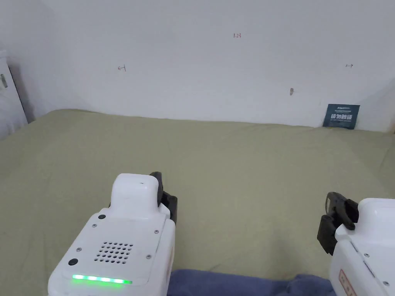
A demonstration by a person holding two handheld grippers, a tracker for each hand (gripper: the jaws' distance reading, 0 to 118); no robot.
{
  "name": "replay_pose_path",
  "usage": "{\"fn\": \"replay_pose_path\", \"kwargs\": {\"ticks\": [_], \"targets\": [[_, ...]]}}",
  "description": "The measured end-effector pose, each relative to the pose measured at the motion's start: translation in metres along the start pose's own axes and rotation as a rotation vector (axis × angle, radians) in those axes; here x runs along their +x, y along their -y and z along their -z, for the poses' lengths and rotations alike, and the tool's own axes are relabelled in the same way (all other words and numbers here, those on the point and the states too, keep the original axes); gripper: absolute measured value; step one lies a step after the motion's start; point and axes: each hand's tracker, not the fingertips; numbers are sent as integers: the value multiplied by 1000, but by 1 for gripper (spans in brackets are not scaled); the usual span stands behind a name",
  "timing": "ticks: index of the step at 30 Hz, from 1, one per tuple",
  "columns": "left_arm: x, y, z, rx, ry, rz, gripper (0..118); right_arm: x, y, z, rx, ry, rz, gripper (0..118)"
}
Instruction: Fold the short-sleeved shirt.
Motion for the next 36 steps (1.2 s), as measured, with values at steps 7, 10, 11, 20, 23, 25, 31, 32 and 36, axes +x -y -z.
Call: {"fn": "replay_pose_path", "kwargs": {"ticks": [7,10,11,20,23,25,31,32,36], "targets": [[-26,1,11,-25,-37,36,0,-13,3,1,51,34,-30,2],[-55,2,21,-81,-27,29,0,-16,2,2,55,33,-33,2],[-70,4,27,-127,-11,-3,0,-17,1,2,49,27,-27,2],[-227,110,110,-887,310,-443,0,-30,15,3,20,-14,-64,2],[-257,144,118,-949,300,-574,0,-35,20,3,21,-16,-64,2],[-268,155,118,-954,344,-668,0,-37,21,6,6,-15,-75,2],[-273,175,129,-1031,423,-692,13,-40,27,15,-32,-7,-71,2],[-272,179,130,-1047,446,-698,39,-41,27,16,-35,-7,-72,2],[-256,210,134,-1076,537,-775,118,-43,28,17,-48,-6,-81,2]]}}
